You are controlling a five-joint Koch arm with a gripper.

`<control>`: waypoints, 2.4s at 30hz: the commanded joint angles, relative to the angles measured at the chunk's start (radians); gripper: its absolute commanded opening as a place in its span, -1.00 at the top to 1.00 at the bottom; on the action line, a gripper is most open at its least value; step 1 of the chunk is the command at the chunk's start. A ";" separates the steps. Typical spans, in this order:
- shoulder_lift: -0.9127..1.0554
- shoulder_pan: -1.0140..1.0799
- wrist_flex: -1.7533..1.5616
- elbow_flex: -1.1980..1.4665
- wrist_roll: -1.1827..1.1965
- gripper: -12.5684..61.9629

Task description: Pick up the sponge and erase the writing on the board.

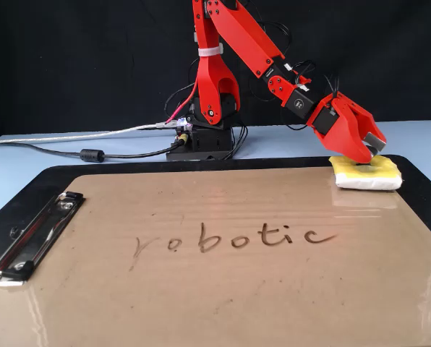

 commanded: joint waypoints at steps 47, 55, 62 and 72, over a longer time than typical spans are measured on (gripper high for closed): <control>-0.066 0.052 -0.350 0.133 0.118 0.88; -0.147 0.210 -0.422 0.069 0.114 0.88; -0.071 0.426 -0.382 0.069 0.121 0.88; 0.043 0.933 -0.054 -0.048 0.356 0.88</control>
